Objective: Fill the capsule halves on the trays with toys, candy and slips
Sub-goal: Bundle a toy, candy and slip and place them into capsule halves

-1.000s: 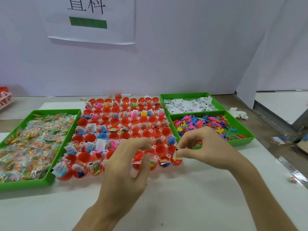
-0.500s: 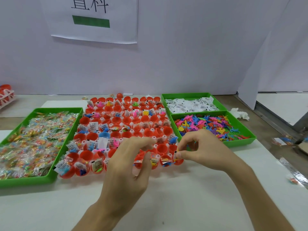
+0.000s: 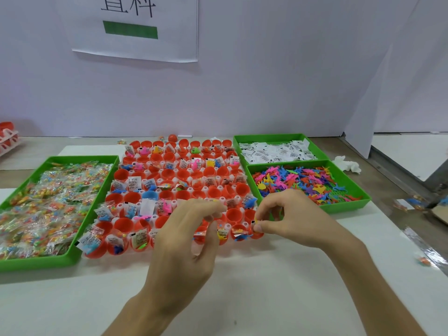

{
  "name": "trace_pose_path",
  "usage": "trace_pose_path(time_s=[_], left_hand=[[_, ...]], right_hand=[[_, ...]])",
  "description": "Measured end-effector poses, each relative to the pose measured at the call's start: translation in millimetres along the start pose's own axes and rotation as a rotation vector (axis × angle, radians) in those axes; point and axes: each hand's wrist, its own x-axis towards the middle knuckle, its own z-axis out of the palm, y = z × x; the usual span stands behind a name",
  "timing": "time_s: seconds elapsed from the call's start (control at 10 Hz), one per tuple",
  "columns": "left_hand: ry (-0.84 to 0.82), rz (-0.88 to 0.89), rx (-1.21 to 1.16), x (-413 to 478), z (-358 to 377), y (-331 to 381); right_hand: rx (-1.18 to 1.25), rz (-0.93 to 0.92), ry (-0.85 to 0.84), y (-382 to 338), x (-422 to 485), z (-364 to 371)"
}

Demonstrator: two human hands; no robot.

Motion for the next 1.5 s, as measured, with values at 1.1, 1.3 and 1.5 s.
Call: trace_pose_path(time_s=[1.1, 1.3, 1.5], left_hand=[[0.040, -0.001, 0.039, 0.1, -1.2, -2.4], [0.032, -0.005, 0.050, -0.3, -1.2, -3.3], [0.036, 0.003, 0.047, -0.6, -1.4, -3.5]], right_hand=[[0.031, -0.035, 0.052, 9.3, -4.7, -11.5], [0.066, -0.061, 0.025, 2.2, -2.9, -3.1], [0.044, -0.088, 0.035, -1.5, -3.2, -2.6]])
